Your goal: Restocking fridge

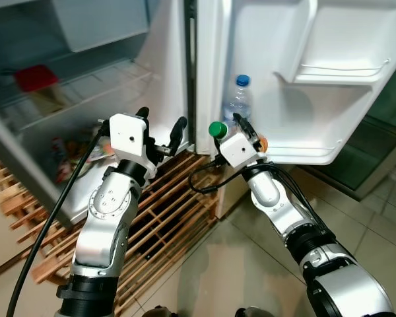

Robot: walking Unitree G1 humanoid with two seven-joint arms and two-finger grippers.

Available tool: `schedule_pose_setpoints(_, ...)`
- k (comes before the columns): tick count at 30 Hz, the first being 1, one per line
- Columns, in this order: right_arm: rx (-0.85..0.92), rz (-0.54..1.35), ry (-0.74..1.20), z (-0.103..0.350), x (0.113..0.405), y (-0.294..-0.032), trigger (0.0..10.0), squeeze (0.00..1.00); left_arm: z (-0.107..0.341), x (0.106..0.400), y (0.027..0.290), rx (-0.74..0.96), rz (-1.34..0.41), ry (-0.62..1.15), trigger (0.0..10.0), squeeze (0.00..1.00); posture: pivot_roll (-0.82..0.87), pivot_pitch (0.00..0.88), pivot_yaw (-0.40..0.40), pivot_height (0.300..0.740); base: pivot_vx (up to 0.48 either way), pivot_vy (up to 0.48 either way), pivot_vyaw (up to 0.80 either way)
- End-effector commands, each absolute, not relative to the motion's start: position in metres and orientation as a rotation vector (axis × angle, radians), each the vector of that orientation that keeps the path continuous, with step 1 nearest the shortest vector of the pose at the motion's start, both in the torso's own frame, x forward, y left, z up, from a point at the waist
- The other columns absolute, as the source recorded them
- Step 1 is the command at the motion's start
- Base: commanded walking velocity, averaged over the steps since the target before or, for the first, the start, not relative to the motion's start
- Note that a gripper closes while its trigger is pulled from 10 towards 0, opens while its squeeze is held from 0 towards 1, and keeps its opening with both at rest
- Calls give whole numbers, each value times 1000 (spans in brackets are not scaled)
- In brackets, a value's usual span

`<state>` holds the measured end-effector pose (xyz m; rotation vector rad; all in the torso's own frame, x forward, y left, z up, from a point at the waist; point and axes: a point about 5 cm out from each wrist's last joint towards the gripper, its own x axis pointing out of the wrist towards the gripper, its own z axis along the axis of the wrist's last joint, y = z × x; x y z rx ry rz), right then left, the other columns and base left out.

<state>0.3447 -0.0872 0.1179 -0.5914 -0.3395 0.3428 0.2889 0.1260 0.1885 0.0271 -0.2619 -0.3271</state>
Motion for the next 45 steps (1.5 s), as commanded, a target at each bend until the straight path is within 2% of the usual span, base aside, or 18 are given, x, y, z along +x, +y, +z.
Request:
schedule_pose_setpoints(1, -615, 330, -410, 133, 350, -88, 0, 0, 190, 287, 127, 46, -335, -260, 10000, 0, 53, 8, 71, 740, 0, 0, 0)
schedule_pose_setpoints(10, -651, 278, -539, 156, 356, -93, 0, 0, 191, 286, 127, 57, -337, -262, 10000, 0, 49, 18, 70, 740, 0, 0, 0)
schedule_pose_setpoints(18, -725, 252, -519, 152, 361, -105, 0, 0, 187, 278, 126, 85, -357, -243, 10000, 0, 62, 55, 85, 740, 0, 0, 0)
schedule_pose_setpoints(31, -767, 127, -455, 162, 377, -129, 0, 0, 191, 260, 138, 147, -335, -224, 10000, 0, 137, 117, 120, 740, 361, 0, 0)
schedule_pose_setpoints(32, -621, 75, -378, 163, 380, -136, 0, 0, 193, 258, 137, 146, -336, -224, 10000, 0, 146, 128, 118, 740, 0, 0, 0)
schedule_pose_setpoints(33, -621, 75, -378, 163, 380, -136, 0, 0, 193, 258, 137, 146, -336, -224, 10000, 0, 146, 128, 118, 740, 0, 0, 0)
schedule_pose_setpoints(34, -429, 34, -272, 158, 384, -142, 0, 0, 193, 256, 137, 145, -336, -219, 10000, 0, 148, 134, 119, 740, 0, 0, 0)
schedule_pose_setpoints(42, -429, 34, -272, 158, 384, -142, 0, 0, 193, 256, 137, 145, -336, -219, 10000, 0, 148, 134, 119, 740, 0, 0, 0)
schedule_pose_setpoints(43, -353, 20, -231, 155, 385, -145, 0, 0, 193, 255, 137, 145, -336, -216, 10000, 0, 148, 135, 120, 740, 0, 0, 0)
schedule_pose_setpoints(45, -66, -34, -53, 137, 385, -157, 0, 0, 192, 254, 137, 150, -345, -207, 10000, 0, 147, 140, 120, 740, 0, 0, 0)
